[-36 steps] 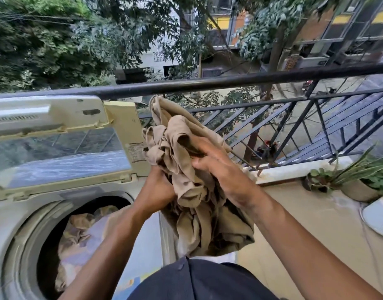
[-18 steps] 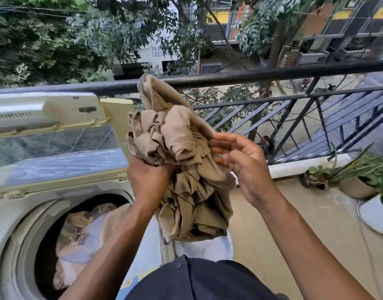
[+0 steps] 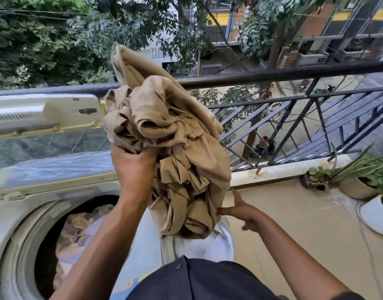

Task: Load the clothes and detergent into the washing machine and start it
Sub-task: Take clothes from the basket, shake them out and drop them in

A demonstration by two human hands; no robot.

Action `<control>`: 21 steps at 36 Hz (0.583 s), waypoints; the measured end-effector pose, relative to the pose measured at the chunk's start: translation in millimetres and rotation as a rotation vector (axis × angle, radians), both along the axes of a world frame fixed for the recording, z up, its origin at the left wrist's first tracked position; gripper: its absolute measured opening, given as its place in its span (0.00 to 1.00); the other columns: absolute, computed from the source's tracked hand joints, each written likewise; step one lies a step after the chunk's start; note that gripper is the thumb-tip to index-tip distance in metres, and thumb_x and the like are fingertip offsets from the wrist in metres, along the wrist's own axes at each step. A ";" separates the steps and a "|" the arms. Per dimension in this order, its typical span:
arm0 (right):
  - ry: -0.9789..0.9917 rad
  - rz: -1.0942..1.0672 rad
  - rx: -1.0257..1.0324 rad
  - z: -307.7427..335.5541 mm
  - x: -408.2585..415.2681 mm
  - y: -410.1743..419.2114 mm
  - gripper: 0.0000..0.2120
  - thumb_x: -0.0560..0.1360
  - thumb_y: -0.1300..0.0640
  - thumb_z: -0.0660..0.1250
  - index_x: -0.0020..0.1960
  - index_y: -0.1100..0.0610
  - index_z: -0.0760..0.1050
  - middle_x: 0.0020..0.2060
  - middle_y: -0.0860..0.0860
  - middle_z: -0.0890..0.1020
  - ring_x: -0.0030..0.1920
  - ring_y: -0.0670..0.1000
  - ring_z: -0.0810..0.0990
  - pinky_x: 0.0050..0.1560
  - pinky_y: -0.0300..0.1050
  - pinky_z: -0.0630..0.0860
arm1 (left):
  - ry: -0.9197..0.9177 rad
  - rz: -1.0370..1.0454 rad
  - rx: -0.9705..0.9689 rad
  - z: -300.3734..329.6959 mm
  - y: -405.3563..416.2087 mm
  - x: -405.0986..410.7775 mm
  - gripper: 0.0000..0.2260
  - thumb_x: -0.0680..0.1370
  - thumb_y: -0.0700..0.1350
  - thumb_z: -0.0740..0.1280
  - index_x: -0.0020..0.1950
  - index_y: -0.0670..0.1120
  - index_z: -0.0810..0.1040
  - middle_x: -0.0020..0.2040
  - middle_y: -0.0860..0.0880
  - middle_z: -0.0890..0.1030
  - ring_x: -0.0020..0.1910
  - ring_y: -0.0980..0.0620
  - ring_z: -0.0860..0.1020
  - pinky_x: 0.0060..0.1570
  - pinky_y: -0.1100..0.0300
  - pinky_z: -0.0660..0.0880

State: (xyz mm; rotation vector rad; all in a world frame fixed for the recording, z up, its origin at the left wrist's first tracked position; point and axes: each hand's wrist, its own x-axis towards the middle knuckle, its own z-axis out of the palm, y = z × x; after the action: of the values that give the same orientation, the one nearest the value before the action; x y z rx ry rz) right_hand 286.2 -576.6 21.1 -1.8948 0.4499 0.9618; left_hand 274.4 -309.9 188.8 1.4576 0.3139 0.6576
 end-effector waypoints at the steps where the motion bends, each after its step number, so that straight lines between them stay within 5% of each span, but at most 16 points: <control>1: 0.101 -0.092 0.106 -6.7 -7.4 0.4 0.70 0.56 0.35 0.85 0.83 0.40 0.41 0.79 0.57 0.63 0.74 0.66 0.67 0.65 0.65 0.72 | -0.023 0.008 -0.035 0.5 1.4 0.5 0.16 0.68 0.49 0.79 0.54 0.51 0.85 0.51 0.53 0.88 0.53 0.55 0.85 0.55 0.52 0.82; 3: 0.264 -0.248 0.382 -23.7 -18.2 0.6 0.66 0.52 0.28 0.83 0.82 0.42 0.55 0.74 0.60 0.67 0.67 0.67 0.73 0.62 0.71 0.74 | -0.052 0.025 -0.100 0.3 4.9 1.6 0.14 0.68 0.47 0.78 0.53 0.52 0.85 0.53 0.52 0.88 0.55 0.52 0.85 0.59 0.50 0.81; 5: 0.330 -0.374 0.641 -28.7 -26.7 5.1 0.52 0.63 0.25 0.76 0.78 0.50 0.68 0.72 0.63 0.73 0.66 0.66 0.75 0.63 0.72 0.74 | -0.058 0.018 -0.173 0.0 8.1 0.9 0.12 0.70 0.43 0.77 0.51 0.54 0.86 0.55 0.50 0.88 0.57 0.49 0.85 0.61 0.47 0.81; 8: 0.301 -0.559 0.932 -26.3 -23.7 16.5 0.40 0.76 0.29 0.65 0.74 0.59 0.74 0.71 0.65 0.75 0.70 0.68 0.75 0.71 0.72 0.68 | -0.023 -0.013 -0.219 -5.8 11.4 0.0 0.17 0.70 0.44 0.77 0.59 0.48 0.85 0.58 0.46 0.87 0.61 0.45 0.84 0.63 0.46 0.81; 12: 0.114 -0.616 0.934 -11.6 -3.8 29.0 0.35 0.70 0.46 0.78 0.70 0.64 0.76 0.58 0.62 0.83 0.50 0.58 0.85 0.49 0.53 0.82 | 0.093 -0.105 -0.058 -14.9 8.7 -2.8 0.21 0.68 0.48 0.77 0.60 0.44 0.84 0.53 0.50 0.88 0.56 0.54 0.85 0.54 0.56 0.82; 14: 0.044 -0.551 0.843 -5.6 2.1 32.3 0.30 0.74 0.49 0.74 0.69 0.67 0.75 0.57 0.63 0.84 0.51 0.57 0.84 0.51 0.51 0.82 | 0.143 -0.149 0.054 -20.9 6.9 -4.8 0.20 0.65 0.53 0.78 0.56 0.49 0.86 0.49 0.56 0.88 0.50 0.61 0.85 0.48 0.62 0.81; 17: -0.086 -0.522 0.703 -1.0 4.2 30.8 0.15 0.85 0.55 0.59 0.62 0.62 0.80 0.52 0.60 0.87 0.47 0.57 0.87 0.46 0.51 0.85 | 0.253 -0.201 0.181 -29.0 5.3 -4.9 0.29 0.62 0.62 0.77 0.61 0.53 0.84 0.55 0.57 0.87 0.56 0.58 0.84 0.58 0.51 0.82; 21: -0.126 -0.487 0.530 -3.7 6.6 27.8 0.08 0.76 0.60 0.72 0.53 0.61 0.78 0.39 0.56 0.82 0.34 0.47 0.83 0.40 0.40 0.79 | 0.310 -0.271 0.262 -39.4 5.4 -7.7 0.31 0.64 0.65 0.76 0.65 0.56 0.82 0.59 0.57 0.86 0.61 0.56 0.82 0.62 0.48 0.80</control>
State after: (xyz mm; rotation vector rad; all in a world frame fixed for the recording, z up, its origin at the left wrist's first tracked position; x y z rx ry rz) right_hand 292.9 -548.8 17.3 -1.2733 0.4930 0.5593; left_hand 266.7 -304.5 149.4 1.8186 0.2685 0.2574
